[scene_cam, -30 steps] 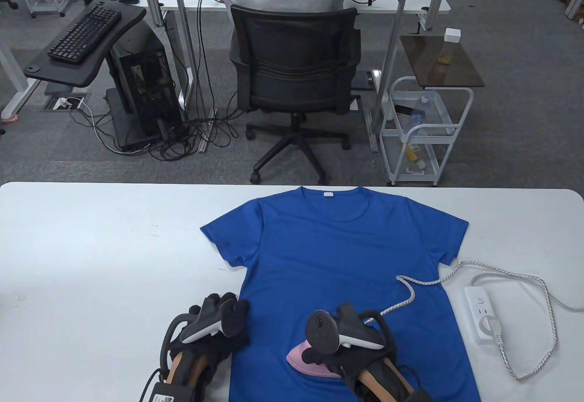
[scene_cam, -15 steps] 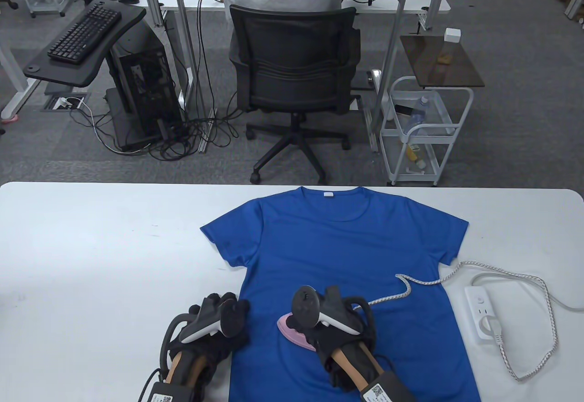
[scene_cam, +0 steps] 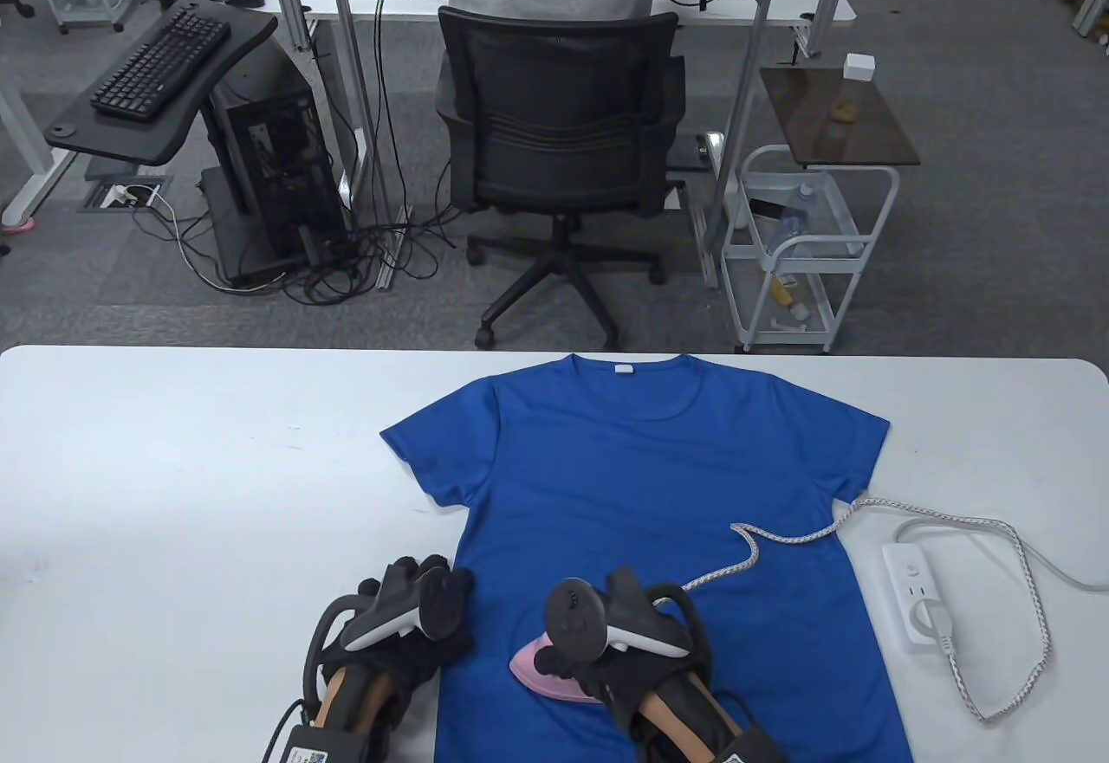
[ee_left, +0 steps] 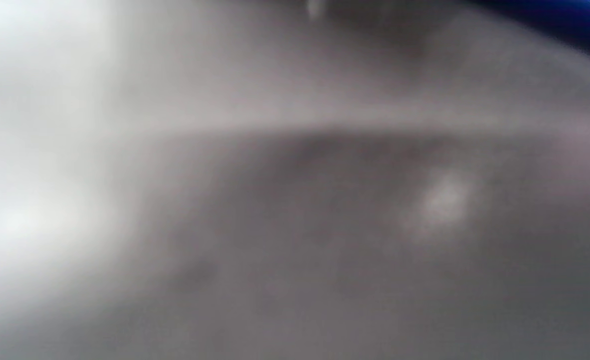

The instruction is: Iron t-shirt with electric iron on table

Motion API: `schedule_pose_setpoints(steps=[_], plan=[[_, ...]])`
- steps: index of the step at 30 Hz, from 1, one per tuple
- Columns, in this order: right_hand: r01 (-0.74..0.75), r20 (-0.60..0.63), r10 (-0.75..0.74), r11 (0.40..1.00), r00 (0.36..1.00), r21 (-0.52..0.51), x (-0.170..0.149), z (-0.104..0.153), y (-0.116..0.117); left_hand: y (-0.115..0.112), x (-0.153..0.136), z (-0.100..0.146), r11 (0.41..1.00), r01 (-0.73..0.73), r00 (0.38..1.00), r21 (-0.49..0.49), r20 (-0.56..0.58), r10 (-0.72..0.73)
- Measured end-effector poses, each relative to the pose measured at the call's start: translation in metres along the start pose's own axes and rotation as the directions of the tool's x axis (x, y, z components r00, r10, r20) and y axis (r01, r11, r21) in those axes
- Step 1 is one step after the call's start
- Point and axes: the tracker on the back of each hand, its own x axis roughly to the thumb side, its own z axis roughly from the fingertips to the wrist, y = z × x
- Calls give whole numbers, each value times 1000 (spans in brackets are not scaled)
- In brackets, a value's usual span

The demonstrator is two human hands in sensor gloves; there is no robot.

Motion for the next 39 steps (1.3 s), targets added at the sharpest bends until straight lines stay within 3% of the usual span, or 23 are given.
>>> schedule_pose_setpoints(steps=[3, 10, 30, 34, 39], plan=[[-7, 57, 4, 998, 998, 59, 7, 6, 2, 0, -1, 0, 1000, -8, 1000, 0, 6, 8], [-1, 54, -2, 998, 999, 63, 8, 7, 2, -1, -2, 0, 1000, -10, 1000, 1, 6, 10], [-21, -174, -2, 991, 985, -130, 17, -42, -6, -2, -3, 1, 1000, -13, 1000, -11, 18, 13], [-22, -165, -1, 990, 986, -140, 17, -41, -5, -2, -7, 0, 999, -44, 999, -20, 26, 45], [-16, -62, 12, 997, 998, -70, 27, -36, -3, -1, -6, 0, 999, -30, 999, -19, 21, 30]])
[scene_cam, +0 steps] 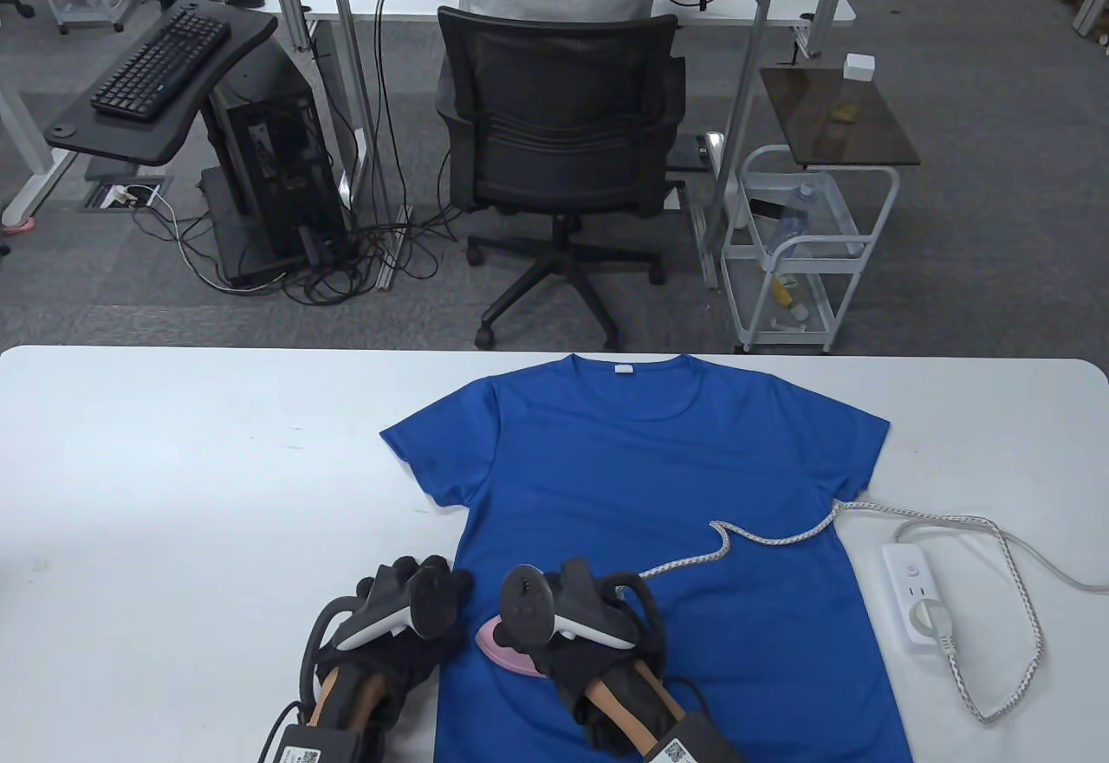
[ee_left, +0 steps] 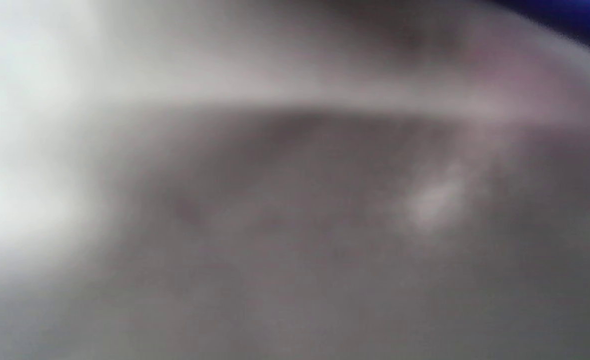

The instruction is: Iron t-shirt with electric iron on table

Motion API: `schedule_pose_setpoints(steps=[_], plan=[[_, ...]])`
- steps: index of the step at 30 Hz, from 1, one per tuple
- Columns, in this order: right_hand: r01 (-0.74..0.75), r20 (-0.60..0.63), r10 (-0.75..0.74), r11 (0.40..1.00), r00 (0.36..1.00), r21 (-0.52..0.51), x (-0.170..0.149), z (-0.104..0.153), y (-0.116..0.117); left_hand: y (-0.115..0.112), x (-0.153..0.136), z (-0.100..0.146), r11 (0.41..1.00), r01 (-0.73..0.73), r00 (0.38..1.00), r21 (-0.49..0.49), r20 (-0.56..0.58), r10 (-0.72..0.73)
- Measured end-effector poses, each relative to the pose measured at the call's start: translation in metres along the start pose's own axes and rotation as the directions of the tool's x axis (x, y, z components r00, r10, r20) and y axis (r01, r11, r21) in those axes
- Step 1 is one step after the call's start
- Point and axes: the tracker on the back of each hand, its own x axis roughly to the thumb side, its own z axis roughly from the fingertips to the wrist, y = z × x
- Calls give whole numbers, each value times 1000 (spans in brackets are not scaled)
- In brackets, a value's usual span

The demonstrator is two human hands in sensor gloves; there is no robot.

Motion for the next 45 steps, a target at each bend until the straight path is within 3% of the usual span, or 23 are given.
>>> schedule_pose_setpoints(steps=[13, 19, 34, 42, 45], plan=[[-94, 272, 41, 978, 961, 187, 28, 22, 2, 0, -1, 1, 1000, -10, 1000, 3, 15, 10], [-95, 290, 42, 981, 956, 171, 23, 24, 0, 1, -7, 3, 999, -49, 998, 23, 28, 48], [-29, 11, 28, 999, 1000, 28, 3, -20, -10, 0, -8, 3, 997, -75, 997, 7, 30, 75], [-7, -151, 2, 999, 988, -37, -19, -51, -19, 0, -9, 3, 997, -74, 997, 5, 27, 74], [-39, -269, 16, 996, 963, -79, -28, -59, -21, 1, -10, 3, 997, -72, 997, 4, 25, 72]])
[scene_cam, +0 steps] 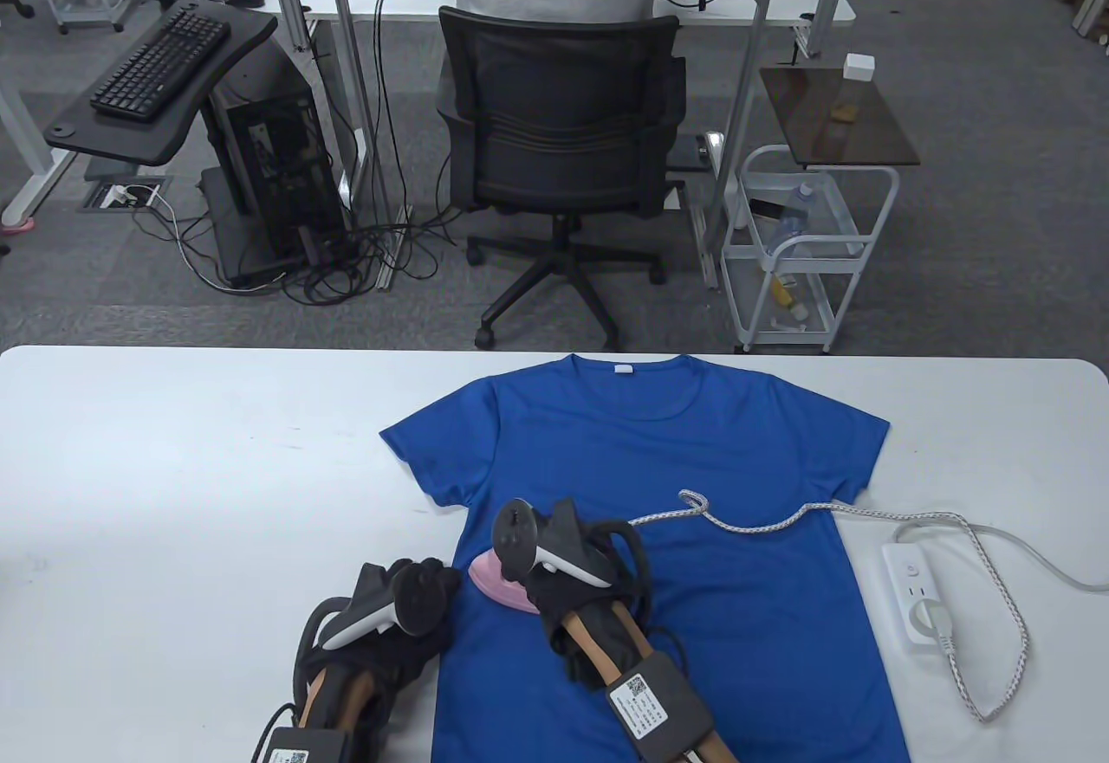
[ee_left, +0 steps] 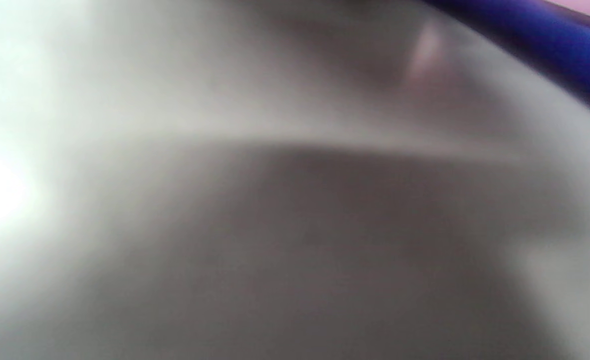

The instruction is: Iron t-shirt with electric iron on table

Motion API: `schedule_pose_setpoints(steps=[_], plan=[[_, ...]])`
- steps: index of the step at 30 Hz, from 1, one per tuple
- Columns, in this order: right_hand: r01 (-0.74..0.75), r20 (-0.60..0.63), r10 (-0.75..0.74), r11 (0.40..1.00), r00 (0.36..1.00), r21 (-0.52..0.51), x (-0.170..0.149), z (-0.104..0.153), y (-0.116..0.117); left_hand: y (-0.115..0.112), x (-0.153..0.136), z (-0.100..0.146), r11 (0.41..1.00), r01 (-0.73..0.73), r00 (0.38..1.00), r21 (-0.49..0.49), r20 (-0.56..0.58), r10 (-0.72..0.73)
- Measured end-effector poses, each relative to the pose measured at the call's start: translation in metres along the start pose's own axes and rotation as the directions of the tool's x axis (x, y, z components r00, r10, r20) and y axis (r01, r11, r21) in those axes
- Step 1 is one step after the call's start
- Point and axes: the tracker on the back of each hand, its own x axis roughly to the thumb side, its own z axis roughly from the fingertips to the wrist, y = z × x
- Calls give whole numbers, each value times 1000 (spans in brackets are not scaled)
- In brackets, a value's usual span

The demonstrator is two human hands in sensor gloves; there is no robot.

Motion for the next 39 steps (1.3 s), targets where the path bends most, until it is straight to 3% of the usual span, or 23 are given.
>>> schedule_pose_setpoints(steps=[7, 12, 16, 28, 33, 39], plan=[[30, -37, -30, 1000, 999, 8, -8, -7, -1, 6, 7, 0, 993, 23, 998, 113, -53, -17], [22, -24, -22, 1000, 999, 6, -7, -4, -1, 0, 18, -6, 983, 178, 975, 43, -144, -171], [7, 14, -7, 999, 1000, 41, -9, 7, -1, 3, 15, -6, 995, 87, 987, 40, -140, -81], [-25, 147, -1, 984, 989, 177, -36, 55, -1, 3, 12, -6, 997, 74, 988, 13, -134, -71], [-20, 131, -5, 982, 991, 186, -38, 53, -2, 1, 10, -6, 999, 46, 993, 21, -109, -44], [19, 21, -22, 990, 1000, 140, -48, 35, -4, 1, 9, -7, 999, 40, 994, 13, -104, -38]])
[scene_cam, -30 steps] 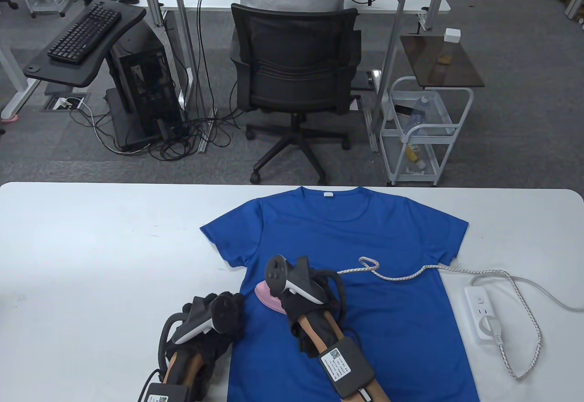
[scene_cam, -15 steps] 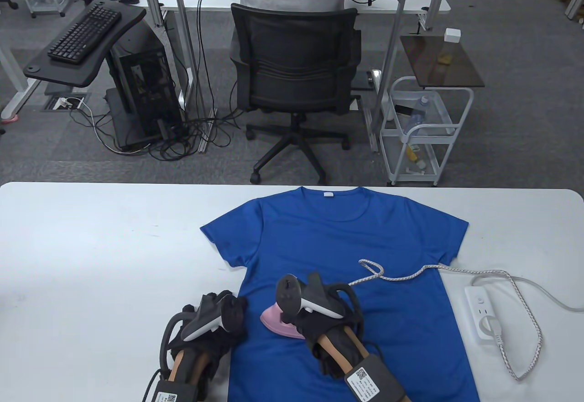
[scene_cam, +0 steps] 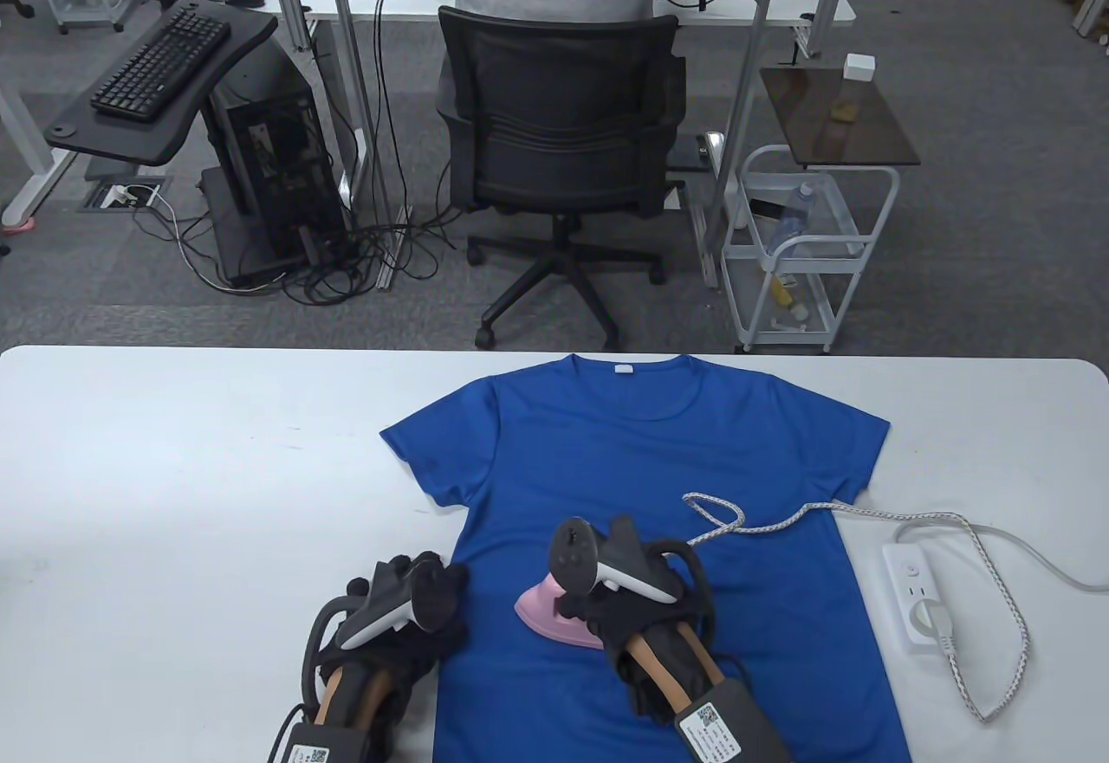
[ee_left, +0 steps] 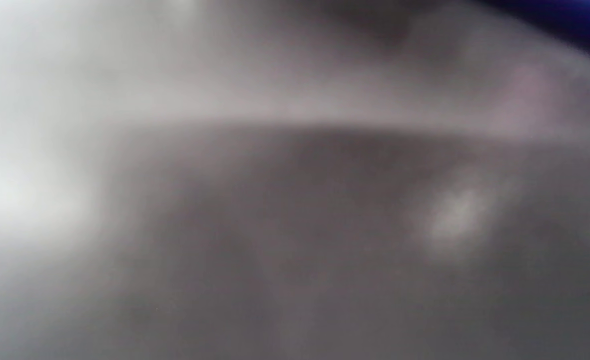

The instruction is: Iron t-shirt with electric iron on table

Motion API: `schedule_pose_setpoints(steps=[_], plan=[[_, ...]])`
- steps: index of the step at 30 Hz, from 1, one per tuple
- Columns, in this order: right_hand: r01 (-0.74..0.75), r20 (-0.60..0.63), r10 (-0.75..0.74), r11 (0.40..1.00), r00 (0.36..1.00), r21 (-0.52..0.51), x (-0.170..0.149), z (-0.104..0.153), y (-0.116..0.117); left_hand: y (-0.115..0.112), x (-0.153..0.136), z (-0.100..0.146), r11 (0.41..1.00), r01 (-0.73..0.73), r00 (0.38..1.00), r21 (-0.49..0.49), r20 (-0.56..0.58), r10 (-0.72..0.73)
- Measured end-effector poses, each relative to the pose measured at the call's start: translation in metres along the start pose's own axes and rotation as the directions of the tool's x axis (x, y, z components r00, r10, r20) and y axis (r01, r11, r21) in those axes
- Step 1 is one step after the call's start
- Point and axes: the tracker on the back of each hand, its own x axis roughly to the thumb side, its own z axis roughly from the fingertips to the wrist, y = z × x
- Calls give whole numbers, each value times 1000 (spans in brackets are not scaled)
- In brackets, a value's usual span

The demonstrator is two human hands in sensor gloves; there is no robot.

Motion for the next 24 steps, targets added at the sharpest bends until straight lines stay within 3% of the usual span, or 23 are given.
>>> schedule_pose_setpoints(steps=[11, 17, 24], plan=[[28, -185, -42, 997, 982, -75, -24, -31, -10, 0, 0, 0, 1000, 13, 1000, -6, 2, -13], [-5, -153, -8, 997, 988, -83, -23, -28, -8, 1, 1, 0, 1000, 13, 1000, -3, -2, -13], [-2, -40, 1, 1000, 999, -8, -29, -10, -6, 1, 1, 0, 1000, 18, 1000, -6, -3, -18]])
